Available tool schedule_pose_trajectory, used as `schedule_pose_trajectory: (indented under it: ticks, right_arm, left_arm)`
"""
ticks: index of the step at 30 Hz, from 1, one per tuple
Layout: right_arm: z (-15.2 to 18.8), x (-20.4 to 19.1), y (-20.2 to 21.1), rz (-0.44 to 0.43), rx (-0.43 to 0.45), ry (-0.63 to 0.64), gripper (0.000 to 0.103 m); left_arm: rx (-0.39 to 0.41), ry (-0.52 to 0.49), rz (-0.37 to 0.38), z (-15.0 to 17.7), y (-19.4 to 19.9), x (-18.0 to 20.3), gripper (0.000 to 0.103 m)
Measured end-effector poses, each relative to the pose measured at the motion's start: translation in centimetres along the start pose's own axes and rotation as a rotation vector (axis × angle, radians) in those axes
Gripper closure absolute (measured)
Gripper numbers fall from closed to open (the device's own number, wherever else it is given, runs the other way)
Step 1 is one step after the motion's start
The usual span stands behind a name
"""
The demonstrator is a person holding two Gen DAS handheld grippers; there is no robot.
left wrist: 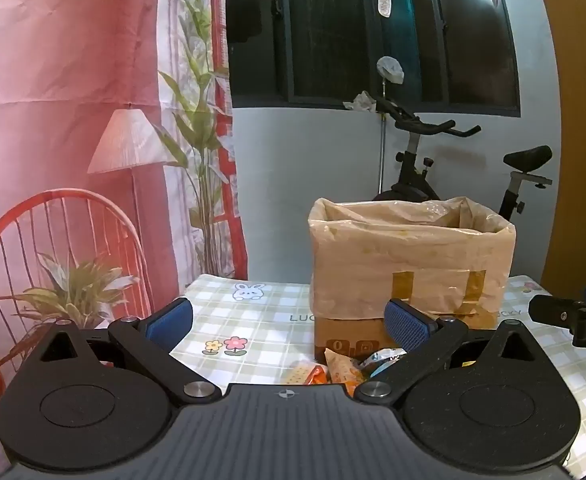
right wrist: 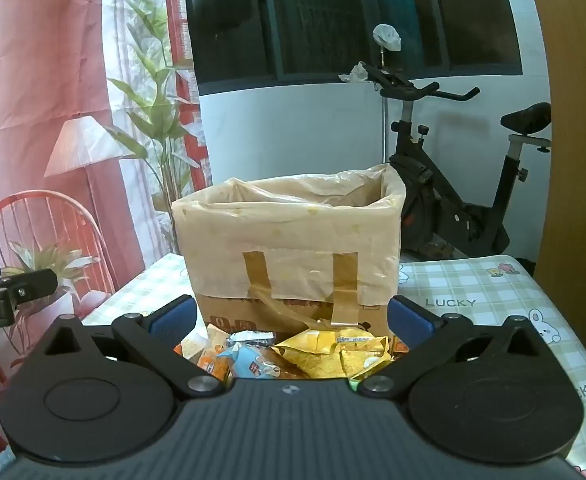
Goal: Organize snacks
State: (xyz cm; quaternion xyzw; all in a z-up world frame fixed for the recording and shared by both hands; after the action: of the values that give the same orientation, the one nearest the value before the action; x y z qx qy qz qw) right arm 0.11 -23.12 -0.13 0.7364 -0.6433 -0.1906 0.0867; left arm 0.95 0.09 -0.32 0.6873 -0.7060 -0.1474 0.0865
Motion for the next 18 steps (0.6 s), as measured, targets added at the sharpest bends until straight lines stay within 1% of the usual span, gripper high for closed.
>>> schedule_pose_trajectory:
  ticks: [2,3,18]
  right_arm:
    - [0.05,0.03,-0.05,0.001,-0.005,0.0,0.0]
    - [0.07,0.04,-0.08,0.001,-0.005,-0.001,0.0]
    - [-0.02,0.16,0.01,-0.004,0.0,-0.013,0.0]
  left_arm:
    - [0.0,0.004,0.003,-0.07,0.01,-0.32,0.0]
    - [0.006,-0.016,-0.014,-0.11,0.08,-0.16,0.0]
    - [0.005,-0.02,-0.02,0.01,0.02,0.03,0.0]
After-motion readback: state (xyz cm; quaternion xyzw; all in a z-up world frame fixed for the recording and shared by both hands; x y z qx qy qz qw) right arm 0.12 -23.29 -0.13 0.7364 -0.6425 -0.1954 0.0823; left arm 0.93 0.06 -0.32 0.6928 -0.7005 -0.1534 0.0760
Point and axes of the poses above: each gripper's, at about its wrist camera, not at the fingertips, and y roughly against the way its jaws point, x to its right, z to its underside, the point moved 1 cm from there along -y, roughly the way its jaws point
